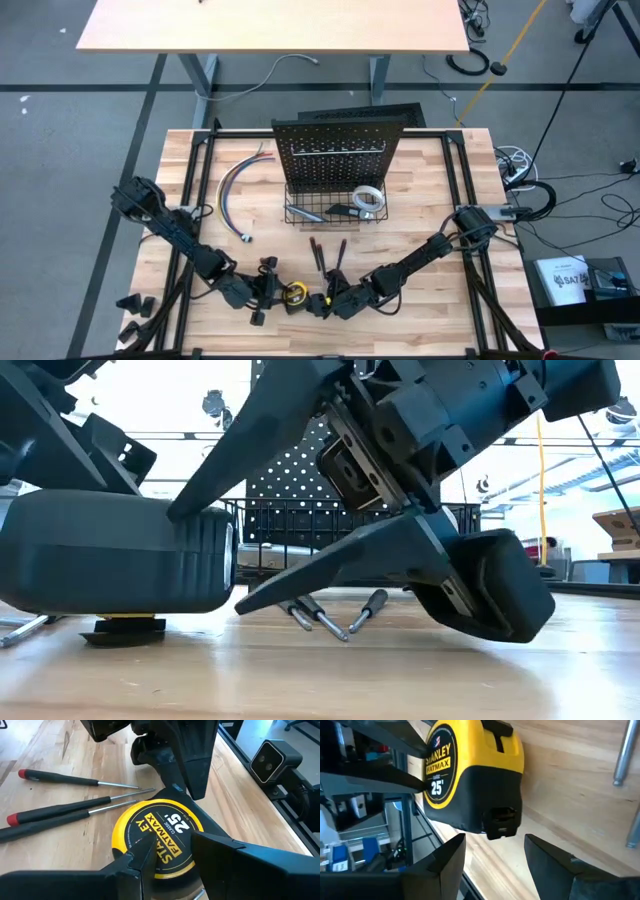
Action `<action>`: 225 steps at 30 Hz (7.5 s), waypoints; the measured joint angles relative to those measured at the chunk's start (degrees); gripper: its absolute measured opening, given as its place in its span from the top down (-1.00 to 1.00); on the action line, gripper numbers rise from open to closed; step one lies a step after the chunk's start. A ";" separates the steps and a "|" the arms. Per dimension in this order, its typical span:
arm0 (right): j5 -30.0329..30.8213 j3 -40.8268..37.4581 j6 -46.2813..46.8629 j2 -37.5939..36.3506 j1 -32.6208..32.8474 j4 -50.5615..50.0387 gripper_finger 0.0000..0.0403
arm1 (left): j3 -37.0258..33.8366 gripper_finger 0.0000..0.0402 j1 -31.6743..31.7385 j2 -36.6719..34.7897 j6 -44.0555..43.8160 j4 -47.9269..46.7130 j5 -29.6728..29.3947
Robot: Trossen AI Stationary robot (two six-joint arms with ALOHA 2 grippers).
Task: Hang tools onto peg board
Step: Hang the tape measure onto the wire basket on the pegboard
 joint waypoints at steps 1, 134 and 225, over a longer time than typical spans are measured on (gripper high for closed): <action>0.03 0.00 0.02 0.00 0.00 -0.23 0.02 | 0.01 0.38 -0.01 0.20 -0.33 0.09 -0.02; 37.96 0.23 -45.21 -16.78 4.86 -8.26 -0.09 | -0.13 0.38 -3.73 -23.72 -11.74 -7.65 -9.91; 11.22 -36.37 -95.03 -32.81 -8.88 66.33 -0.06 | 8.96 -0.58 22.77 -2.39 6.83 30.33 3.16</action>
